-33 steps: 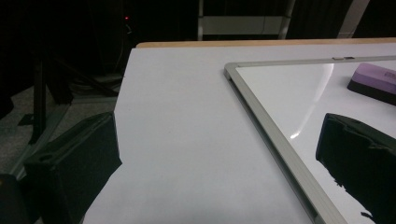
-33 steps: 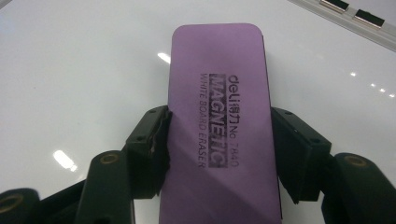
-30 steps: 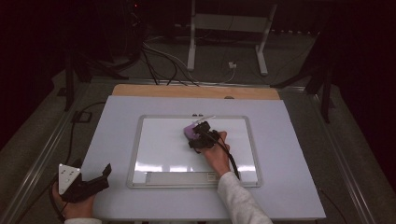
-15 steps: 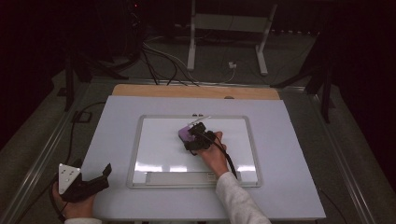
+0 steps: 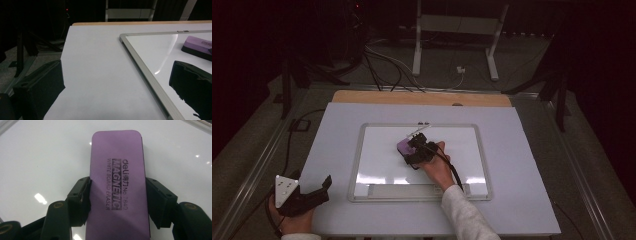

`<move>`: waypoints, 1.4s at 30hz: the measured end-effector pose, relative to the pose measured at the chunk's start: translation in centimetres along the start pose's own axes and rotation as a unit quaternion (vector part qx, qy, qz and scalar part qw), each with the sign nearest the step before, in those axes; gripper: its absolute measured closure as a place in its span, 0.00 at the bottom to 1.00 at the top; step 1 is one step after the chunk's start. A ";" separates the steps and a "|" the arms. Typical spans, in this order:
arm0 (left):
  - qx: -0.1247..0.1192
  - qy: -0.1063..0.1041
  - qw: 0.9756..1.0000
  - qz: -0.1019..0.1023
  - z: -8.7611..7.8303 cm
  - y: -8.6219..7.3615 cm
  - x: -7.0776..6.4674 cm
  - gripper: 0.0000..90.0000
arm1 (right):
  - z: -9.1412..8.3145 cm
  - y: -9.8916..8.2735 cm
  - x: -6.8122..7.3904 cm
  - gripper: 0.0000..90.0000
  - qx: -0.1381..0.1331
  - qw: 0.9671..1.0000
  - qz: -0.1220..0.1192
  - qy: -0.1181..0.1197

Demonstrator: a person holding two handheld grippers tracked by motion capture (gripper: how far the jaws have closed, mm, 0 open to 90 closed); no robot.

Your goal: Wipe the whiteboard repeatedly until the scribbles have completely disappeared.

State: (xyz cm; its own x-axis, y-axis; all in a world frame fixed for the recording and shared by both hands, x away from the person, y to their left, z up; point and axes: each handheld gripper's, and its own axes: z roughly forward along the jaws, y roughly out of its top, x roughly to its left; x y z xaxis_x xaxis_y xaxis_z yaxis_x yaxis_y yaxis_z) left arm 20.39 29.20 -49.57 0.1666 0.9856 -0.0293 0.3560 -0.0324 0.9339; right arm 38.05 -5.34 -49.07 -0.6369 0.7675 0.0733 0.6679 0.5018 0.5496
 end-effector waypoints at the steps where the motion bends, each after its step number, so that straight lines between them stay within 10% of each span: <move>1: -0.001 0.000 1.000 -0.001 0.0 0.0 0.0 0.00 | 0.0 0.0 -0.2 0.45 -0.001 1.000 0.005 -0.008; 7: -0.001 0.001 1.000 -0.002 0.0 0.0 0.1 0.00 | -0.6 -0.4 -3.1 0.45 -0.001 0.991 0.098 -0.089; 12: 0.000 0.000 1.000 0.000 0.0 0.0 0.0 0.00 | -1.3 -1.0 -4.5 0.45 0.006 0.986 0.117 -0.118; 42: 0.003 0.000 1.000 0.003 0.1 -0.1 0.0 0.00 | -3.1 -2.9 -2.7 0.45 0.001 0.995 0.061 -0.077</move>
State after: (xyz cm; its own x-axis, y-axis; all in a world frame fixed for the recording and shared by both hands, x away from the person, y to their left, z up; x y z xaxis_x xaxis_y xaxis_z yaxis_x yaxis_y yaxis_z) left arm 20.46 29.13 -49.66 0.1687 0.9854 -0.0247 0.3606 -0.0384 0.9319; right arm 36.67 -10.12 -48.24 -0.4845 0.8747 0.0102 0.7370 0.4019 0.5434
